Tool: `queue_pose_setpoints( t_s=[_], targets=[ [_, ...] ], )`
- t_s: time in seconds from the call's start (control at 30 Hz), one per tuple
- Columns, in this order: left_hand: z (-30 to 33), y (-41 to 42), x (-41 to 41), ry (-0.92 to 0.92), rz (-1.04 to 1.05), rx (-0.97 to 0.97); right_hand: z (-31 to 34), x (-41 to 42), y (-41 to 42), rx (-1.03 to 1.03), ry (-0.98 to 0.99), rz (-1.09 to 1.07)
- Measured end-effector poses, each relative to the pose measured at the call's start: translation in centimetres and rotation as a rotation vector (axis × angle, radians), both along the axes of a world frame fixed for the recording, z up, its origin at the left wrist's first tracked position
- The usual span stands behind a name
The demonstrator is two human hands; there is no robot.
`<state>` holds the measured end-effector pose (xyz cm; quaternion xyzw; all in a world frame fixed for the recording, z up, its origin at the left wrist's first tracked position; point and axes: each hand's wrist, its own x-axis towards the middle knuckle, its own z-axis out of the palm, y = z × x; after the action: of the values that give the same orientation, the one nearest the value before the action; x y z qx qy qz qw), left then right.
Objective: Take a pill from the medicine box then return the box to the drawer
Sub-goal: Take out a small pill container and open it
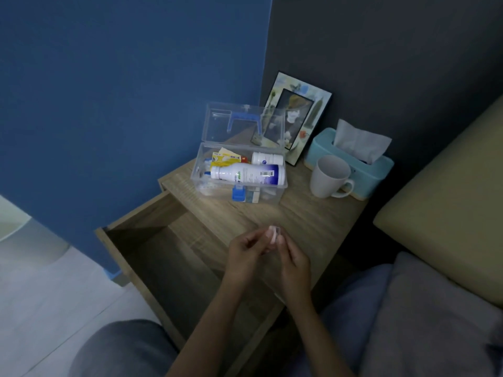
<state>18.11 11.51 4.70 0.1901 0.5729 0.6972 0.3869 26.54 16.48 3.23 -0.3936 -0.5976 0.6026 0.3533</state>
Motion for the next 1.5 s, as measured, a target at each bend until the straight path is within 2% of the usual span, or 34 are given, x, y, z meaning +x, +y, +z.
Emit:
queue_pose_setpoints(
  t_s=[0.2, 0.4, 0.53, 0.73, 0.83, 0.93, 1.07, 1.17, 1.27, 1.5],
  targets=[
    [-0.5, 0.1, 0.8, 0.361, 0.078, -0.115, -0.8, -0.3, -0.2, 0.014, -0.026, -0.032],
    [-0.9, 0.5, 0.9, 0.473, 0.081, -0.206, -1.6, -0.2, -0.1, 0.000, -0.017, -0.058],
    [-1.0, 0.4, 0.6, 0.409, 0.048, -0.067, -1.7, -0.3, 0.2, -0.024, -0.002, -0.091],
    [-1.7, 0.8, 0.4, 0.437, 0.067, -0.200, -2.1, -0.2, -0.1, -0.024, -0.019, -0.071],
    [-1.6, 0.6, 0.2, 0.315, 0.073, -0.098, -2.2, -0.1, 0.1, -0.045, -0.011, -0.076],
    [-1.5, 0.6, 0.2, 0.401, 0.034, -0.078, -1.9, -0.4, -0.1, -0.066, -0.002, -0.079],
    [-1.8, 0.5, 0.2, 0.384, 0.082, -0.118, -1.8, -0.6, -0.3, -0.066, 0.009, -0.081],
    [-1.6, 0.4, 0.1, 0.340, 0.079, -0.060, -1.9, -0.6, 0.0, -0.062, 0.037, -0.082],
    [-1.2, 0.3, 0.0, 0.426, 0.019, -0.057, -1.8, -0.5, -0.1, -0.062, 0.035, -0.070],
    [-1.6, 0.5, -0.1, 0.471, 0.044, -0.068, -1.6, -0.7, -0.1, -0.084, 0.059, -0.057]
  ],
)
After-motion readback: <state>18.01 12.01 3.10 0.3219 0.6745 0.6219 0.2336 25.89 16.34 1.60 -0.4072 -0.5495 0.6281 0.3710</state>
